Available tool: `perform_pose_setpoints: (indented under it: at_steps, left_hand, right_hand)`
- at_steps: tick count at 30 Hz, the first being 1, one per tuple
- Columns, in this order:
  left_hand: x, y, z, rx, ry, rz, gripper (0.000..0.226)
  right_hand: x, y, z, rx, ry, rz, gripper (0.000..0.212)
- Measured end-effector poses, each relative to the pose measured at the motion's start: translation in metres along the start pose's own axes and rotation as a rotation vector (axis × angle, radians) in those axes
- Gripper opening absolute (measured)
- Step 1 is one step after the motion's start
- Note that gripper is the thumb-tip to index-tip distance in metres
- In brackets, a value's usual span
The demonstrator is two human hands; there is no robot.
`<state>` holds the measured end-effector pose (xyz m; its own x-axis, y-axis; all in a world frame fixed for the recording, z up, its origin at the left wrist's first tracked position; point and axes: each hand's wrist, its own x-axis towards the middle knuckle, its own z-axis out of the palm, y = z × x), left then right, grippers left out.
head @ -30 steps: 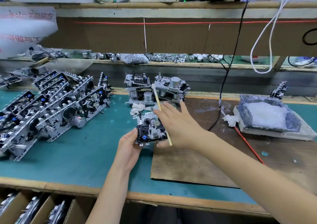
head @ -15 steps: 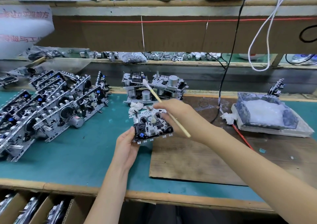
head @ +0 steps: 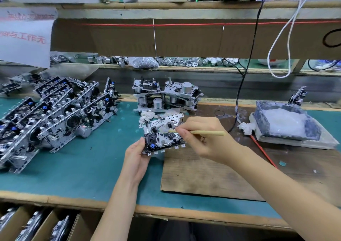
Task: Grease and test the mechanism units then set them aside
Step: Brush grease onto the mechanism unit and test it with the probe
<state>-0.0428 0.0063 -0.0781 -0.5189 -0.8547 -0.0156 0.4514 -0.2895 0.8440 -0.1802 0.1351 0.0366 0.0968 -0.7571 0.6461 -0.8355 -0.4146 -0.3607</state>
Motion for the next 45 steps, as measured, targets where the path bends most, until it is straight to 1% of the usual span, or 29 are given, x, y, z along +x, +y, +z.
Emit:
perform_pose_setpoints:
  at_steps: [2,5,14,19,23,26,28,33,38,45]
  left_hand:
    - [0.0004,0.0001,0.0000,0.004,0.001,-0.001,0.032]
    - [0.0008,-0.0001,0.0001,0.010,0.007,-0.006,0.032]
    - [0.0009,-0.0004,-0.0004,0.016,0.023,-0.016,0.034]
    - [0.0012,-0.0001,-0.0005,0.006,0.033,-0.008,0.034]
    - [0.0009,0.0001,-0.0002,-0.018,0.042,-0.013,0.047]
    - [0.0007,-0.0006,-0.0005,0.001,0.038,-0.003,0.035]
    - [0.0013,-0.0011,-0.0003,0.008,0.032,-0.002,0.032]
    - [0.0007,-0.0003,0.0001,0.019,0.029,-0.011,0.032]
    - [0.0006,0.0007,0.0007,0.012,0.045,-0.009,0.031]
    - [0.0003,0.0005,-0.0004,0.027,0.039,-0.007,0.032]
  right_hand:
    - [-0.0005,-0.0002,0.0000,0.001,0.008,0.007,0.026]
    - [-0.0017,0.0011,0.0004,-0.010,0.007,0.018,0.024]
    - [-0.0013,0.0051,0.0004,-0.041,-0.044,0.017,0.028]
    - [0.0002,0.0033,-0.0002,-0.061,-0.040,-0.011,0.014]
    - [0.0015,0.0029,-0.0016,-0.104,-0.103,-0.055,0.011]
    - [0.0021,0.0024,-0.0003,-0.142,-0.146,-0.089,0.011]
    - [0.0016,0.0026,0.0003,-0.146,-0.164,-0.091,0.012]
    - [0.0008,0.0037,0.0021,-0.170,-0.210,-0.077,0.012]
    - [0.0023,0.0033,0.0005,-0.153,-0.169,-0.071,0.012]
    - [0.0025,0.0030,0.0027,-0.171,-0.209,-0.057,0.012]
